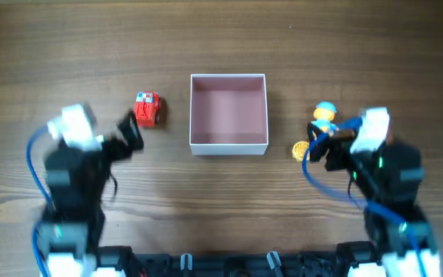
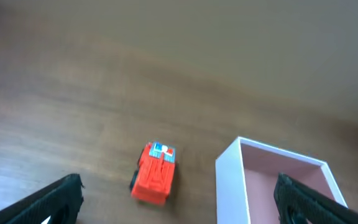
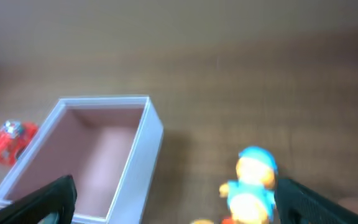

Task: Pack container
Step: 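Move left gripper down onto the red fire truck and grasp it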

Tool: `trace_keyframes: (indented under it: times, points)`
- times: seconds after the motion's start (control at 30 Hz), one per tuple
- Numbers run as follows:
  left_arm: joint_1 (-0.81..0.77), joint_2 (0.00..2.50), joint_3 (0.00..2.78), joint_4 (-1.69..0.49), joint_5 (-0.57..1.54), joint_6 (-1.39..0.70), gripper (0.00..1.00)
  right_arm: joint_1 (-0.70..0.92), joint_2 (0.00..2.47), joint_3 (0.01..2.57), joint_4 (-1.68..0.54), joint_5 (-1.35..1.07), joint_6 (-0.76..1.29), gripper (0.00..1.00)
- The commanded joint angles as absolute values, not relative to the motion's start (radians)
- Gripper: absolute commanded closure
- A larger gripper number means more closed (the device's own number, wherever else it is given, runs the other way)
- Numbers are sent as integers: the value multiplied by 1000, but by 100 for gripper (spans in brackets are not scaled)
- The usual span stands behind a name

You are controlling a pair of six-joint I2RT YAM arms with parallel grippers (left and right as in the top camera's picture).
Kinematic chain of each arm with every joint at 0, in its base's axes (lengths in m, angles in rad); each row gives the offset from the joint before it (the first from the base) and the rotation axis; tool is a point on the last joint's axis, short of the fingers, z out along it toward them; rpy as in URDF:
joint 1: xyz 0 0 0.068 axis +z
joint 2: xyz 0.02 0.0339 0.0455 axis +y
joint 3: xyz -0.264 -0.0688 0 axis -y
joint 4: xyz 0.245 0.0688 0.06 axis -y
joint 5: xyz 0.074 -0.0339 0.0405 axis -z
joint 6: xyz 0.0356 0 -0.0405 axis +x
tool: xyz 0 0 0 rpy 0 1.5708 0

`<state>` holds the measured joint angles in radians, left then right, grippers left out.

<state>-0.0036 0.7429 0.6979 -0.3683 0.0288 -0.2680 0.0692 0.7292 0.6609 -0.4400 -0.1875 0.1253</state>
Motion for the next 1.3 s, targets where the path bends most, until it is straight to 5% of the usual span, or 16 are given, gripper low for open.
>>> trace_keyframes:
  times: [0.0, 0.2, 0.43, 0.7, 1.27]
  points:
    - [-2, 1047, 1035, -567, 41, -247, 0, 73, 939, 899, -625, -204, -7, 0]
    - [-2, 1481, 1495, -844, 41, -160, 0, 70, 1238, 1205, -940, -221, -44, 0]
    - [-6, 1666, 1501, -864, 41, -72, 0, 50, 1365, 1205, -1002, -130, 194, 0]
    - [-71, 1842, 1501, -900, 35, 100, 0, 50, 1452, 1204, -1006, -127, 193, 0]
    - [-91, 1969, 1470, -949, 33, 44, 1, 50, 1456, 1203, -1010, -119, 183, 0]
